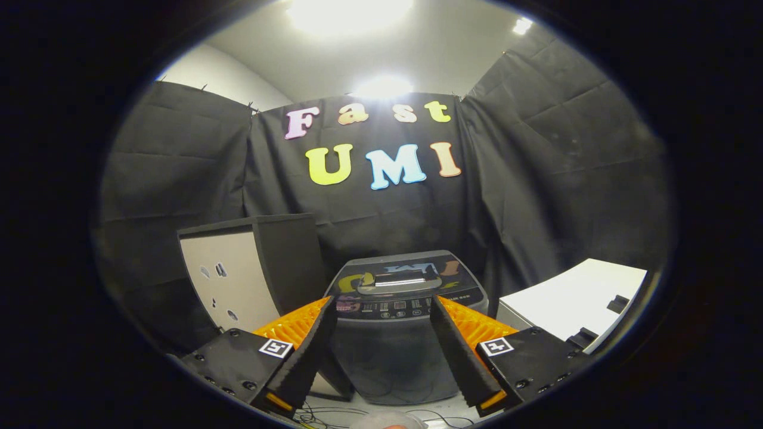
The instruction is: Put the clothes into the washing machine and then close the washing machine lid.
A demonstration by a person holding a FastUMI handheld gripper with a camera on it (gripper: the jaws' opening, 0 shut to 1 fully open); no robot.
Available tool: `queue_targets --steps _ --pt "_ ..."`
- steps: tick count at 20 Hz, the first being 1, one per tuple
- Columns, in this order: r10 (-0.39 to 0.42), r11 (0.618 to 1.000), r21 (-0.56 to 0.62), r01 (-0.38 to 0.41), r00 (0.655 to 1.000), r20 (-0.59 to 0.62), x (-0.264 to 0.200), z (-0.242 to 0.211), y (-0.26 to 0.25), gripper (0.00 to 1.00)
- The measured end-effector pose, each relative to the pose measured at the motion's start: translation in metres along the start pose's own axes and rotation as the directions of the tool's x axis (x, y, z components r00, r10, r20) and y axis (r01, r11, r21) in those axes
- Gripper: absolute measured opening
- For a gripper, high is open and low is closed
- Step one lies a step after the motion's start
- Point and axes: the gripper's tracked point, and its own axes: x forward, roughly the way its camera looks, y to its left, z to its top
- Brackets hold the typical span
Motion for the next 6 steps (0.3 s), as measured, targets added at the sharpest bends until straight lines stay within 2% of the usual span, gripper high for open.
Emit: queue_targets --steps 3,6 --pt "-0.008 0.999 0.046 0.008 1.0 0.001 -0.014 -0.001 -0.001 0.98" --pt "-0.039 0.999 0.033 0.039 0.999 0.017 -0.018 0.001 -0.009 0.98"
